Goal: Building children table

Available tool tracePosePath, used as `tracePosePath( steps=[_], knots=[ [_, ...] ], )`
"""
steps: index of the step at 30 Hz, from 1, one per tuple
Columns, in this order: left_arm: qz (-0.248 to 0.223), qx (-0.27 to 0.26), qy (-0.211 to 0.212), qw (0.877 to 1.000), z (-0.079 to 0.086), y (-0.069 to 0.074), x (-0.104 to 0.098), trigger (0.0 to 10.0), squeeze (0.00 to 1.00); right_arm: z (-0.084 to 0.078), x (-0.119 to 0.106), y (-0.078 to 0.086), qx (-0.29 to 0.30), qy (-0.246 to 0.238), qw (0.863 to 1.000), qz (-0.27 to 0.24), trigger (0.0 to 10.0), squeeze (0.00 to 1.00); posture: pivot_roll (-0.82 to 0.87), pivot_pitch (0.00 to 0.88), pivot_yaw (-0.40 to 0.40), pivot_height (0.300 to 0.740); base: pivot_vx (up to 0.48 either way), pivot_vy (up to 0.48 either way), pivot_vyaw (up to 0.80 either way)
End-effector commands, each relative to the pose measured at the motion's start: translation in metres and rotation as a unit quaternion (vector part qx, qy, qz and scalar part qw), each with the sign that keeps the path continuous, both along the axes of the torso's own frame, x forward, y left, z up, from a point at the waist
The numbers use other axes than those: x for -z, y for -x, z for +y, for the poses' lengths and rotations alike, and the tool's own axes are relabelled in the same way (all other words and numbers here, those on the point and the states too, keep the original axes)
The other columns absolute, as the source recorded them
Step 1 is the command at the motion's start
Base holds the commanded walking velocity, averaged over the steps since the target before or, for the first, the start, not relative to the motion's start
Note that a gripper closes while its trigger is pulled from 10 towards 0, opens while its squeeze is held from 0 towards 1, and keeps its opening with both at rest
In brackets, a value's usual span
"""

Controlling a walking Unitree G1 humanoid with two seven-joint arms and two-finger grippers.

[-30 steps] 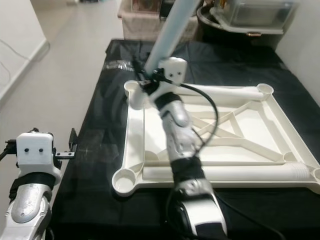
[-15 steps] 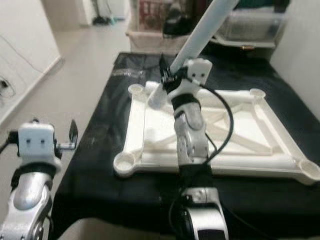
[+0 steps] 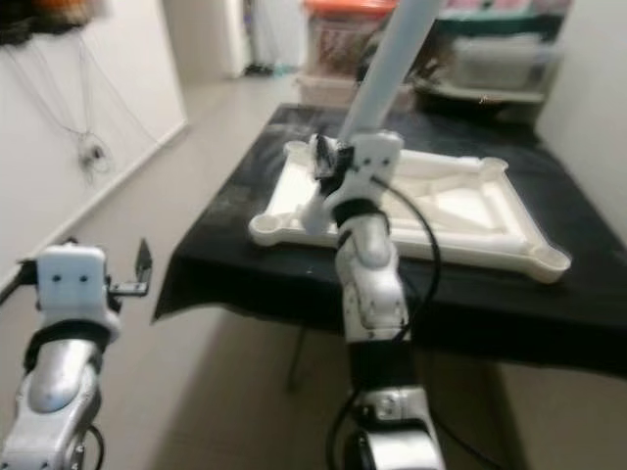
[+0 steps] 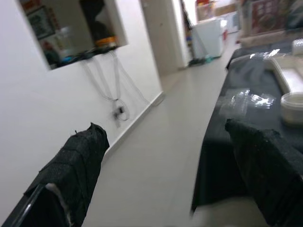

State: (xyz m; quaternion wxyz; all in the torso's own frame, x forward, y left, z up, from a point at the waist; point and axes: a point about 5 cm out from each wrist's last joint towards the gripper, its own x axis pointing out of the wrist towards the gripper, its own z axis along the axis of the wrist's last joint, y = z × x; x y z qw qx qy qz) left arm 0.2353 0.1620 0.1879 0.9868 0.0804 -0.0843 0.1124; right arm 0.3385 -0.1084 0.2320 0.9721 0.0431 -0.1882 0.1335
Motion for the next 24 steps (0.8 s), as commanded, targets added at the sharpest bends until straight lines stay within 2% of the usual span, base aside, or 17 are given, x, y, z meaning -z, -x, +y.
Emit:
tracePosePath(
  steps=[1, 2, 5, 7, 8, 12, 13, 14, 16, 24],
  knots=[
    [0.001, 0.011, -0.013, 1.0, -0.004, -0.002, 0.0, 10.0, 0.0, -0.001, -0.005, 0.006, -0.008, 0.005, 1.0, -0.021, 10.0, 0.0, 0.06, 0.0, 0.006, 0.74, 0.0, 0.0, 0.0],
    [0.011, 0.017, -0.019, 1.0, -0.006, 0.0, 0.006, 10.0, 0.0, 0.0, 0.005, 0.011, -0.011, 0.02, 1.0, -0.01, 10.0, 0.0, 0.06, 0.0, 0.007, 0.74, 0.0, 0.0, 0.0],
    [0.014, 0.023, -0.021, 0.999, -0.008, 0.002, 0.009, 10.0, 0.0, 0.0, 0.013, 0.015, -0.012, 0.047, 0.999, -0.008, 10.0, 0.0, 0.06, 0.0, 0.007, 0.74, 0.0, 0.0, 0.0],
    [0.021, 0.028, -0.017, 0.999, -0.009, 0.003, 0.013, 10.0, 0.0, 0.001, 0.02, 0.018, -0.02, 0.054, 0.998, -0.003, 10.0, 0.0, 0.06, 0.0, 0.006, 0.74, 0.0, 0.0, -0.8],
    [0.034, 0.04, -0.016, 0.998, -0.013, 0.008, 0.022, 10.0, 0.0, 0.003, 0.032, 0.024, -0.033, 0.063, 0.997, 0.006, 10.0, 0.0, 0.05, 0.0, 0.004, 0.74, 0.0, 0.0, -0.79],
    [0.039, 0.046, -0.017, 0.998, -0.014, 0.01, 0.025, 10.0, 0.0, 0.004, 0.036, 0.026, -0.039, 0.066, 0.997, 0.009, 10.0, 0.0, 0.05, 0.0, 0.004, 0.74, 0.0, 0.0, -0.79],
    [0.057, 0.055, -0.008, 0.997, -0.017, 0.016, 0.036, 10.0, 0.0, 0.006, 0.045, 0.031, -0.048, 0.081, 0.995, 0.013, 10.0, 0.0, 0.05, 0.0, -0.001, 0.74, 0.0, 0.0, -0.8],
    [0.057, 0.055, -0.008, 0.997, -0.017, 0.016, 0.036, 10.0, 0.0, 0.006, 0.045, 0.031, -0.048, 0.081, 0.995, 0.013, 10.0, 0.0, 0.05, 0.0, -0.001, 0.74, 0.0, 0.0, -0.8],
    [0.089, 0.074, 0.002, 0.993, -0.025, 0.028, 0.053, 10.0, 0.0, 0.009, 0.059, 0.039, -0.07, 0.102, 0.992, 0.029, 10.0, 0.0, 0.05, 0.0, -0.006, 0.74, 0.0, 0.0, -0.79],
    [0.101, 0.072, 0.014, 0.992, -0.029, 0.033, 0.059, 10.0, 0.0, 0.012, 0.068, 0.044, -0.087, 0.104, 0.99, 0.046, 10.0, 0.0, 0.05, 0.0, -0.01, 0.74, 0.0, 0.0, -0.79]
  ],
)
